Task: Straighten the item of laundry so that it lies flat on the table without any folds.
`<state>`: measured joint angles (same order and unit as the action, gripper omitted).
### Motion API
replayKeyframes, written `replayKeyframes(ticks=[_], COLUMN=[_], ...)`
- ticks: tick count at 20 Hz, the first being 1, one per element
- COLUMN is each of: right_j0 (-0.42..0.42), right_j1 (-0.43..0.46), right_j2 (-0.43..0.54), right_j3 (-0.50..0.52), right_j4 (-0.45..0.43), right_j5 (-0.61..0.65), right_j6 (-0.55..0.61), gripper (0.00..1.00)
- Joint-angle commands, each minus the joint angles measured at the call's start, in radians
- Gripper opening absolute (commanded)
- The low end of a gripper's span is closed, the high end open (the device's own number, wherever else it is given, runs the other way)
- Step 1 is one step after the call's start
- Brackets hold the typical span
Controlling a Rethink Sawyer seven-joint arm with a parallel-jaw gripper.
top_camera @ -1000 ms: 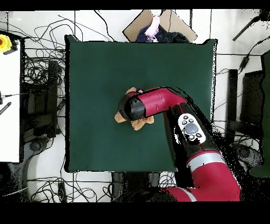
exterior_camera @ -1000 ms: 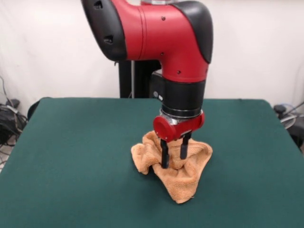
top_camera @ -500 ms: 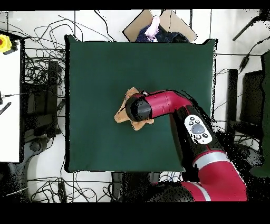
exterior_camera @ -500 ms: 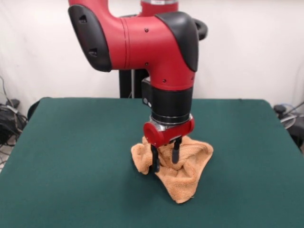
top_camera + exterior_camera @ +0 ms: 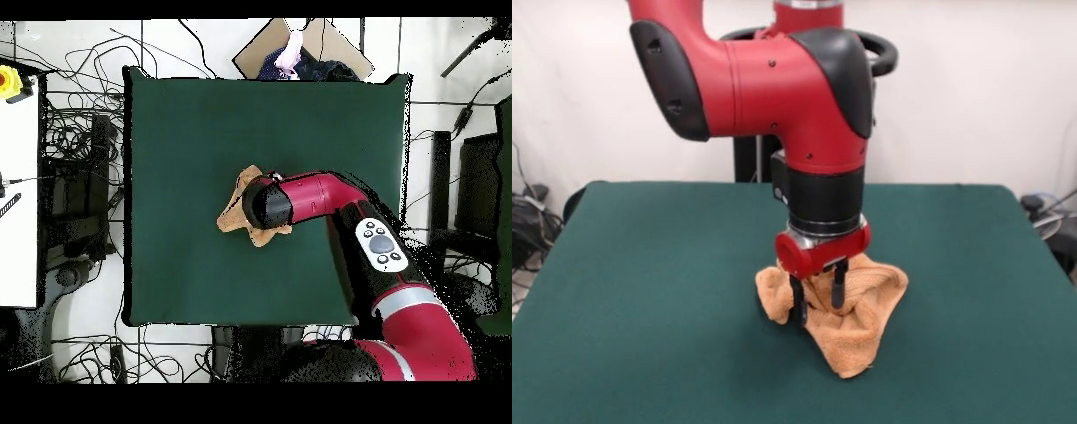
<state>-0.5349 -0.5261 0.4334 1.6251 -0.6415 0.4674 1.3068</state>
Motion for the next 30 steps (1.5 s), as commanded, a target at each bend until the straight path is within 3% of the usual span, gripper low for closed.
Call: replayKeyframes(ticks=[1, 8, 24, 30], right_j0=[-0.098, -0.170, -0.147, -0.180], right_j1=[0.131, 0.153, 0.122, 0.183], right_j2=[0.138, 0.214, 0.200, 0.229], right_j3=[0.062, 0.099, 0.093, 0.086], right_j4=[0.073, 0.103, 0.082, 0.094], right_j5=[0.007, 0.023, 0.038, 0.032], right_j6=[-0.018, -0.033, -0.010, -0.032], gripper=[1.00, 1.00, 1.00, 1.00])
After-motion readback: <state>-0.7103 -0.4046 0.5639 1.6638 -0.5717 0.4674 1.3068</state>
